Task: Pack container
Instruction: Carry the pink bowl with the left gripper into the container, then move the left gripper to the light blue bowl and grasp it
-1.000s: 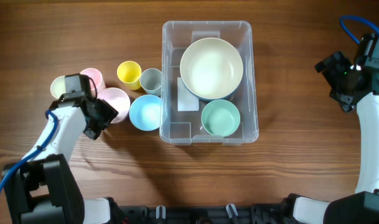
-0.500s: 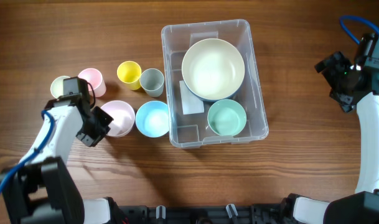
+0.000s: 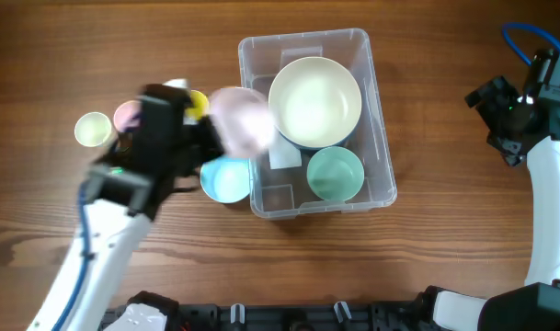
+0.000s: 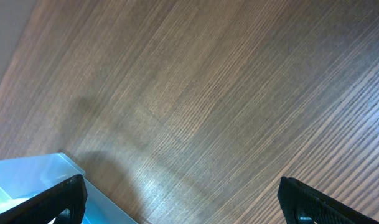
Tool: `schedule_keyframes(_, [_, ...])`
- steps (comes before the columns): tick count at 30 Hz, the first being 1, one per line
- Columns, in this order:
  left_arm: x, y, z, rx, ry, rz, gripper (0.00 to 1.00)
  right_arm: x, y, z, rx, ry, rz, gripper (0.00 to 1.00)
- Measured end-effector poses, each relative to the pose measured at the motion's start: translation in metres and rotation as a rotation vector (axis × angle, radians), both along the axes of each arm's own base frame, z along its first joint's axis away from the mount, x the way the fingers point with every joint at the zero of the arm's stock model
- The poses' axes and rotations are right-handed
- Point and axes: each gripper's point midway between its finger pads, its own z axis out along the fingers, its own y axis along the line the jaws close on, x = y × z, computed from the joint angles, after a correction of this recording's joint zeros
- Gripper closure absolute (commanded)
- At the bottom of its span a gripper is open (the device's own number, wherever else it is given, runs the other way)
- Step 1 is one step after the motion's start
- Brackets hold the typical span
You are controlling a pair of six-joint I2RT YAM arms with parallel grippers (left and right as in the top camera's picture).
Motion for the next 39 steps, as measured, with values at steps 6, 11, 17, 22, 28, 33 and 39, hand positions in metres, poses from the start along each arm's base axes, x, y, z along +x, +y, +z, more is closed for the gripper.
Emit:
schedule_keyframes(6, [-0.012,-0.108,-0.049,0.061,0.026,-0.294,0.96,0.0,0.0,0.0,0.0,0.0,0.0,0.01])
schedule_keyframes(11, [-0.022,-0.155,-0.116,0.122,0.123,-0.414,0.57,0.0,0.0,0.0,0.0,0.0,0.0,0.0])
schedule_keyframes(17, [-0.024,-0.155,-0.131,0.14,0.176,-0.422,0.44,0.0,0.0,0.0,0.0,0.0,0.0,0.0])
schedule_keyframes(22, [-0.011,-0.102,-0.096,0.181,0.227,-0.295,0.41,0.0,0.0,0.0,0.0,0.0,0.0,0.01])
schedule_keyframes(28, [-0.004,0.007,-0.061,0.205,0.303,0.014,0.35,0.0,0.0,0.0,0.0,0.0,0.0,0.0])
schedule_keyframes(33, [0.0,0.07,-0.089,0.177,0.428,0.215,0.37,0.0,0.0,0.0,0.0,0.0,0.0,0.0])
schedule_keyframes(39, [-0.021,0.07,-0.167,0.17,0.564,0.217,0.47,0.0,0.0,0.0,0.0,0.0,0.0,0.0])
